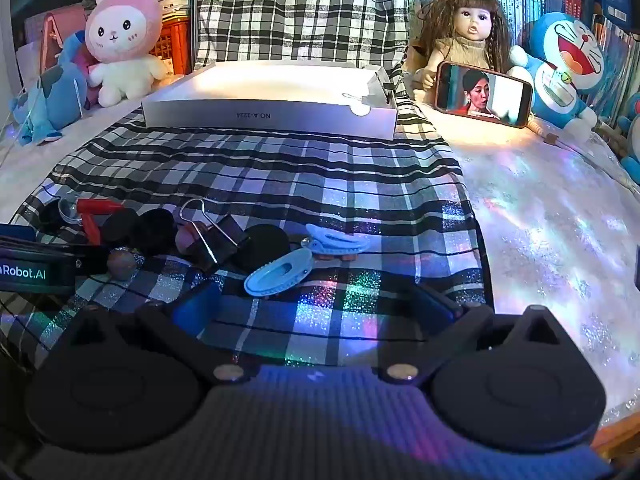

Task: Organize rigid objects

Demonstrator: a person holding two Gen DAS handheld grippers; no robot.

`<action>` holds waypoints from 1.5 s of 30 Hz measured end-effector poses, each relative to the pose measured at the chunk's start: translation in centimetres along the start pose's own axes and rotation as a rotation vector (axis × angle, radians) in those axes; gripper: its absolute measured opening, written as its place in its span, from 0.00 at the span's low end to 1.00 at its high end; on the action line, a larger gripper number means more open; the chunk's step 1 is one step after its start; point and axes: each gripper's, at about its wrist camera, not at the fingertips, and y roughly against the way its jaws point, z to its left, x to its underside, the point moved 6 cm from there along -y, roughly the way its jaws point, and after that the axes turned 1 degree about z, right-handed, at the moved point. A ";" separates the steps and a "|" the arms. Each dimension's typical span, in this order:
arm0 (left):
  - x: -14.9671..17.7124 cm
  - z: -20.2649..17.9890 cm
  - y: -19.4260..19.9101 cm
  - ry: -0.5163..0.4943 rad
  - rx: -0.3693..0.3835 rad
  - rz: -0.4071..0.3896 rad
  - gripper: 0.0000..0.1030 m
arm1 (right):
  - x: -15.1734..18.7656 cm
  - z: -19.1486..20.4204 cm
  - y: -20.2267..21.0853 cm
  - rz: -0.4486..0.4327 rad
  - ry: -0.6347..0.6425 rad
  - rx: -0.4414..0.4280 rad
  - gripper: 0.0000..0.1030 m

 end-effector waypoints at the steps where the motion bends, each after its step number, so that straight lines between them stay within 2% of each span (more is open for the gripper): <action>1: 0.0 0.0 0.0 -0.002 0.002 0.001 1.00 | 0.0 0.0 0.0 0.002 0.001 0.000 1.00; 45: 0.1 0.1 0.2 -0.015 0.010 0.008 1.00 | -0.1 0.1 -0.1 0.021 -0.005 0.003 1.00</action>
